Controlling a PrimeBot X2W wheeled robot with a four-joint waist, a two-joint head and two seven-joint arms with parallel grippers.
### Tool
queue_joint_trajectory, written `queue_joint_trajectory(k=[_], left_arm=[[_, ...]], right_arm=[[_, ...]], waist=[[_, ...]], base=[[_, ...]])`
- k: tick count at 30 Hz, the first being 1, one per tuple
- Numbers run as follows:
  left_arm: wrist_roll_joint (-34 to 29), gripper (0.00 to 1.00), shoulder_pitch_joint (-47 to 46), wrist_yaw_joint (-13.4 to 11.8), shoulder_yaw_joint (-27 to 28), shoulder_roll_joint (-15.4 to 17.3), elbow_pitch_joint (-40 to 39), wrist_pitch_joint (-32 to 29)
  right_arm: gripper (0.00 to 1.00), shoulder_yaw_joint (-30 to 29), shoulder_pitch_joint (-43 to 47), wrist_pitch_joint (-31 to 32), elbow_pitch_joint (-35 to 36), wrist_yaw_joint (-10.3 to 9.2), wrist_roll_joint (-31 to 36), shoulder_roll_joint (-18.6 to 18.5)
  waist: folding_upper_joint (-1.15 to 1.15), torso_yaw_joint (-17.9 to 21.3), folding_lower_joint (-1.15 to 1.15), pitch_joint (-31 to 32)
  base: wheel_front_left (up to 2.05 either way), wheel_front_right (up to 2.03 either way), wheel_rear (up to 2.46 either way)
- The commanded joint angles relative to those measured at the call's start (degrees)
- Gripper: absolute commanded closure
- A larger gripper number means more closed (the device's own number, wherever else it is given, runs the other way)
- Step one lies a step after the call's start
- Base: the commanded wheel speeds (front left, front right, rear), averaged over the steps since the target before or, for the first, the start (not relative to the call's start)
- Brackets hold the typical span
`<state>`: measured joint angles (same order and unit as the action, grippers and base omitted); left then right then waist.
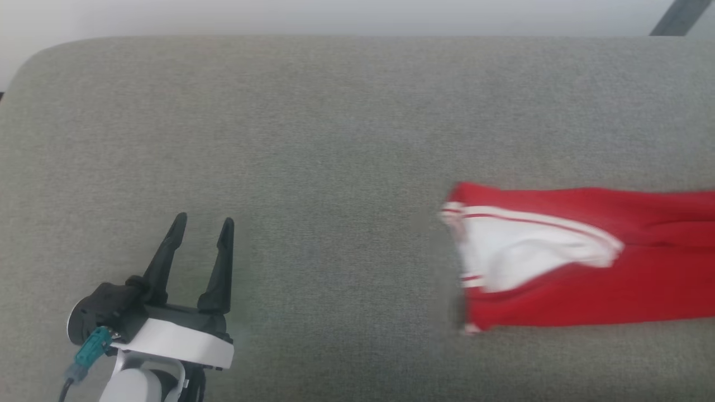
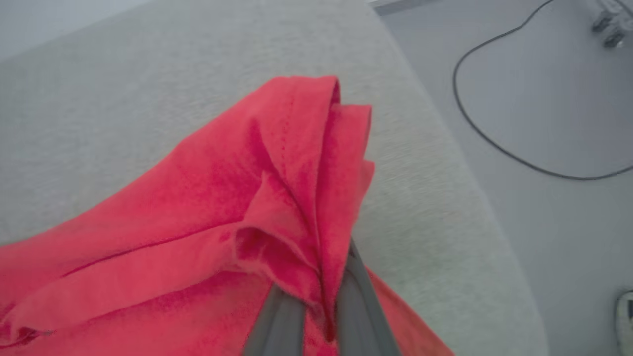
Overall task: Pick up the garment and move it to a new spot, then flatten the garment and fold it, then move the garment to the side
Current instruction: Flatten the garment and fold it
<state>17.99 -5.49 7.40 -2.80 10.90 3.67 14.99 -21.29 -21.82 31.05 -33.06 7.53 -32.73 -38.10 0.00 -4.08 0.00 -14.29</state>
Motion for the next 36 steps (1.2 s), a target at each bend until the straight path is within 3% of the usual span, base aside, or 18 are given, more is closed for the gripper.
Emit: queue_joint_trajectory(k=[1, 5, 9, 19, 25, 30, 36], left_arm=[[-0.03, 0.00, -0.36, 0.11, -0.26, 0.13, -0.33, 0.25], [-0.14, 0.00, -0.21, 0.11, -1.13, 0.30, -0.79, 0.25], [-0.64, 0.00, 0.65, 0.11, -1.74, -0.10, -0.83, 0.25], [-0.24, 0.00, 2.65, 0.11, -1.69, -1.09, -0.10, 0.25], [0.24, 0.00, 2.88, 0.11, -2.73, -0.77, 0.94, 0.25], [0.62, 0.00, 2.71, 0.11, -3.89, -1.17, 1.21, 0.26], [2.15, 0.00, 3.07, 0.11, -4.50, -1.22, 1.27, 0.25]], right_arm=[[1.00, -0.58, -0.46, -1.00, -0.58, -0.09, 1.72, -0.86], [1.00, -1.69, -0.90, -2.24, -1.79, -0.09, 3.12, -0.90], [1.00, 2.59, 1.54, -0.96, 1.60, -0.05, 1.76, 0.54], [1.00, 18.21, 9.36, 5.52, 23.45, -0.05, -4.80, 5.16], [1.00, 24.79, 10.24, 8.73, 30.96, -0.05, -5.54, 8.00], [1.00, 29.50, 9.71, 10.28, 33.43, -0.05, -4.94, 9.91], [1.00, 31.79, 8.91, 9.89, 31.00, -0.05, -4.79, 11.11]], waist=[[0.00, 0.32, 0.00, -0.11], [0.00, 0.74, 0.00, 0.60], [0.00, 0.80, 0.00, 1.84], [0.00, -1.04, 0.00, 4.63], [0.00, -2.95, 0.00, 5.48], [0.00, -5.34, 0.00, 5.94], [0.00, -7.49, 0.00, 6.01]], base=[[0.00, 0.00, 0.00], [0.00, 0.00, 0.00], [0.00, 0.00, 0.00], [0.00, 0.00, 0.00], [0.00, 0.00, 0.00], [0.00, 0.00, 0.00], [0.00, 0.00, 0.00]])
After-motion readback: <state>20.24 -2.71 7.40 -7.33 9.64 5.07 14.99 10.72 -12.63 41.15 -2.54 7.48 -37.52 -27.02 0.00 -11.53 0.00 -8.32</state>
